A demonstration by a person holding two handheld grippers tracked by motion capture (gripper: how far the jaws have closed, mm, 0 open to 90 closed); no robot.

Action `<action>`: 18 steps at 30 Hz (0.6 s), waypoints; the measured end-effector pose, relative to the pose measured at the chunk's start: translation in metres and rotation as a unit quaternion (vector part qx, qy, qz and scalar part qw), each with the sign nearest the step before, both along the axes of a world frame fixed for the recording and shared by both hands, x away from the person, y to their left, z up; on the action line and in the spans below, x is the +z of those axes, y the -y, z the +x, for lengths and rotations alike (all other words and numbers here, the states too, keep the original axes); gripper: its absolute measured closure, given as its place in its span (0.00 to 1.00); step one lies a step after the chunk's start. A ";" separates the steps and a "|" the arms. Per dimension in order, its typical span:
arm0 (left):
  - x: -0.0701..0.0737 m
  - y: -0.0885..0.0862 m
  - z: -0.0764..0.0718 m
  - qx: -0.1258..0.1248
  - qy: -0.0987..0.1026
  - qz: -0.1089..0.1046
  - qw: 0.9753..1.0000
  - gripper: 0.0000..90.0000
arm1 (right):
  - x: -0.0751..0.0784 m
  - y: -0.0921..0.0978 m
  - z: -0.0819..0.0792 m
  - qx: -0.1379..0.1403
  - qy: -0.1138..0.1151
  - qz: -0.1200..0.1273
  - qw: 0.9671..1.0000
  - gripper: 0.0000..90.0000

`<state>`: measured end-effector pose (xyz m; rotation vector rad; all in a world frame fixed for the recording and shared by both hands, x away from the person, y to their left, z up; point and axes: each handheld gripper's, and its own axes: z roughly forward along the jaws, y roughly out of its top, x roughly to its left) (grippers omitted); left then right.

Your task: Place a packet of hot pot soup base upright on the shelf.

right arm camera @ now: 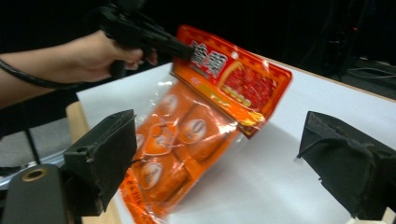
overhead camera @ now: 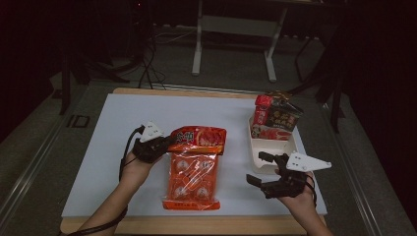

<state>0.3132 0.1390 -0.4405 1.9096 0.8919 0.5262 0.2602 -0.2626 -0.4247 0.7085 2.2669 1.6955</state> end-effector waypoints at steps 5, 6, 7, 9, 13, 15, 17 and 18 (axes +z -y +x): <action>0.009 0.002 -0.009 -0.020 0.024 -0.012 0.999 1.00 | 0.004 0.000 0.008 -0.015 -0.001 0.007 1.000 0.14; 0.011 0.002 -0.011 -0.027 0.030 -0.014 0.999 1.00 | 0.005 0.000 0.010 -0.013 -0.004 0.009 1.000 0.14; 0.012 0.003 -0.013 -0.028 0.033 -0.018 0.999 1.00 | 0.005 -0.001 0.010 -0.015 -0.003 0.009 1.000 0.14; 0.014 0.004 -0.016 -0.035 0.035 -0.024 0.998 1.00 | 0.007 -0.003 0.011 -0.011 -0.003 0.010 1.000 0.15; 0.020 0.005 -0.019 -0.041 0.036 -0.034 0.998 1.00 | 0.011 -0.010 0.016 -0.009 -0.005 0.022 1.000 0.16; 0.023 0.007 -0.022 -0.046 0.040 -0.035 0.998 1.00 | 0.012 -0.014 0.018 -0.006 -0.009 0.026 1.000 0.18; 0.025 0.009 -0.025 -0.052 0.049 -0.035 0.997 1.00 | 0.012 -0.020 0.020 -0.005 -0.006 0.023 1.000 0.18; 0.026 0.010 -0.026 -0.056 0.050 -0.040 0.996 1.00 | 0.012 -0.023 0.022 -0.004 -0.006 0.022 1.000 0.18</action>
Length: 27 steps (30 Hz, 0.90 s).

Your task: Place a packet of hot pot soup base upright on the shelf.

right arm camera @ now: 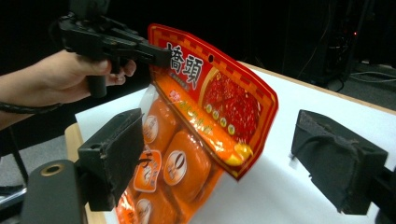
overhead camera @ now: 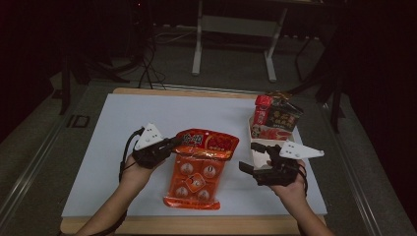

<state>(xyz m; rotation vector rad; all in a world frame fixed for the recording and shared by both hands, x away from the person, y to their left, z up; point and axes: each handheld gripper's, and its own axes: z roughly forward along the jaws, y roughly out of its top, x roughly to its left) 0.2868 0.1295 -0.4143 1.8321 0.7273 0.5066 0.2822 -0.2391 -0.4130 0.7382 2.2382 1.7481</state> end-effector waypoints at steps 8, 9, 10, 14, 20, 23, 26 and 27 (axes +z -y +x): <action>0.007 0.004 -0.011 -0.031 0.026 -0.006 0.999 1.00 | -0.012 -0.016 0.019 0.002 -0.013 -0.006 1.000 0.23; 0.007 0.005 -0.013 -0.032 0.027 -0.007 0.999 1.00 | -0.016 -0.020 0.020 0.012 -0.020 -0.006 1.000 0.24; 0.008 0.005 -0.013 -0.035 0.026 -0.009 0.999 1.00 | -0.019 -0.024 0.020 0.014 -0.022 -0.010 1.000 0.26; 0.010 0.006 -0.018 -0.040 0.032 -0.005 0.999 1.00 | -0.025 -0.032 0.017 0.044 -0.023 -0.004 0.999 0.44; 0.011 0.002 -0.023 -0.044 0.029 -0.006 0.999 1.00 | -0.025 -0.031 0.013 0.061 -0.009 0.011 0.998 0.69; 0.012 0.002 -0.024 -0.044 0.029 -0.005 0.999 1.00 | -0.027 -0.031 0.013 0.076 -0.015 0.006 0.997 0.86; 0.013 0.002 -0.025 -0.046 0.031 -0.002 0.998 1.00 | -0.026 -0.031 0.012 0.097 -0.023 -0.001 0.995 0.99; 0.014 0.002 -0.026 -0.050 0.031 -0.006 0.998 1.00 | -0.023 -0.031 0.012 0.098 -0.027 -0.004 0.995 1.00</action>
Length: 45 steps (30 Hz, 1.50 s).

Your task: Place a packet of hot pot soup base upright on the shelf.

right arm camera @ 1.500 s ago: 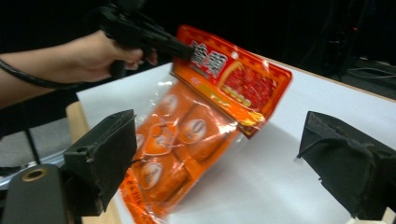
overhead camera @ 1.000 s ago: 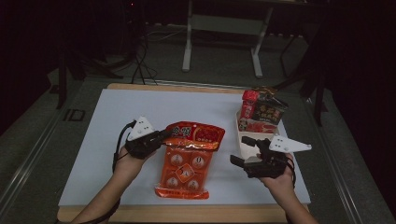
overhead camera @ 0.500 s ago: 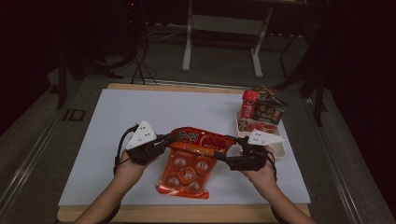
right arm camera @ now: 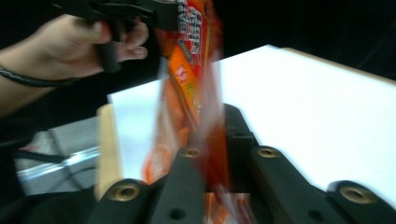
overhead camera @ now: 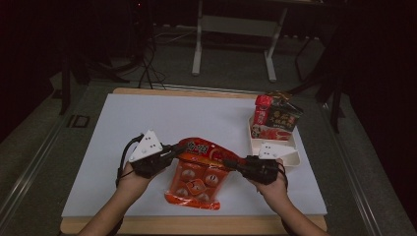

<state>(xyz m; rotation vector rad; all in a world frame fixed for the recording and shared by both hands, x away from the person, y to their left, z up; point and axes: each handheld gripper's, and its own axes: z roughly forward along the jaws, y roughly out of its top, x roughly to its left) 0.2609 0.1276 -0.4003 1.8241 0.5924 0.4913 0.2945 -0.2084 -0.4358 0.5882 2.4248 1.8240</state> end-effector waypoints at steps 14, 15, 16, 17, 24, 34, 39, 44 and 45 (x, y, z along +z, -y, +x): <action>0.024 0.000 -0.008 -0.022 0.018 -0.036 0.999 1.00 | 0.051 0.009 -0.016 0.012 0.045 0.001 0.999 1.00; 0.023 0.000 -0.007 -0.025 0.016 -0.039 0.999 1.00 | 0.054 0.010 -0.016 0.011 0.046 0.002 0.999 1.00; 0.023 0.000 -0.006 -0.027 0.016 -0.041 0.999 1.00 | 0.056 0.012 -0.016 0.008 0.046 0.006 0.999 1.00; 0.022 0.001 -0.004 -0.029 0.013 -0.043 0.999 1.00 | 0.057 0.013 -0.016 0.007 0.045 0.009 0.999 1.00; 0.025 0.002 0.001 -0.045 0.006 -0.074 0.996 0.98 | 0.077 0.019 -0.014 0.001 0.069 0.006 0.998 1.00; 0.031 -0.006 0.002 -0.025 0.005 -0.110 0.994 0.52 | 0.116 0.035 -0.007 -0.017 0.103 0.032 0.994 1.00; 0.019 -0.010 -0.001 -0.009 0.003 -0.112 0.994 0.22 | 0.131 0.053 0.002 -0.034 0.109 0.042 0.993 1.00; 0.009 -0.011 -0.005 0.013 0.006 -0.099 0.995 0.02 | 0.143 0.073 0.009 -0.057 0.116 0.048 0.990 1.00; 0.007 -0.012 -0.005 0.015 0.007 -0.097 0.995 0.02 | 0.146 0.078 0.010 -0.062 0.120 0.046 0.990 1.00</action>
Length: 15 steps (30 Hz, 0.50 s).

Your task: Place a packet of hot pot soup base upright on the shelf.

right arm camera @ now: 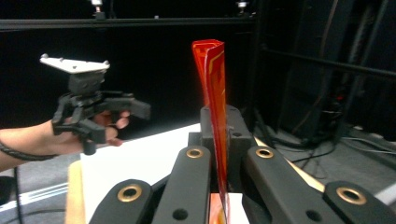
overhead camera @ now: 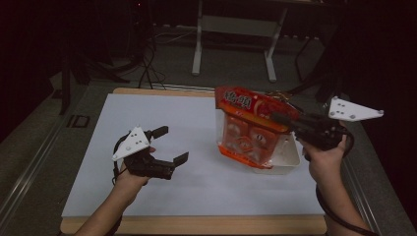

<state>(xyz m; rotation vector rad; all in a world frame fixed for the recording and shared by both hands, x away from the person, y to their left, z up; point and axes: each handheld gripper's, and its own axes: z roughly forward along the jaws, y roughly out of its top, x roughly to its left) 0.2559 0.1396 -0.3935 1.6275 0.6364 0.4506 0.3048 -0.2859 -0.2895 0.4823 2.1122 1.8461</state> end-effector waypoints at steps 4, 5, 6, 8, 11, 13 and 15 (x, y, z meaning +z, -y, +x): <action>-0.011 -0.003 0.000 0.001 -0.010 0.005 1.000 0.02 | 0.010 0.021 0.004 -0.021 0.010 0.013 1.000 1.00; -0.014 -0.003 -0.001 0.002 -0.009 0.010 1.000 0.02 | 0.013 0.025 0.004 -0.023 0.013 0.014 1.000 1.00; -0.017 -0.003 0.000 0.001 -0.013 0.015 1.000 0.02 | 0.014 0.029 0.004 -0.030 0.018 0.013 0.999 1.00; -0.023 -0.005 -0.001 -0.001 -0.020 0.020 1.000 0.02 | 0.016 0.036 0.005 -0.036 0.019 0.010 0.999 1.00; -0.030 -0.008 -0.002 -0.007 -0.027 0.018 0.999 0.02 | 0.017 0.050 0.009 -0.053 0.017 0.006 0.998 1.00; -0.036 -0.009 -0.004 -0.004 -0.025 0.022 0.999 0.02 | 0.014 0.057 0.011 -0.061 0.012 0.004 0.998 1.00; -0.040 -0.010 -0.006 -0.003 -0.026 0.016 1.000 0.02 | 0.011 0.063 0.013 -0.064 0.003 0.005 0.998 1.00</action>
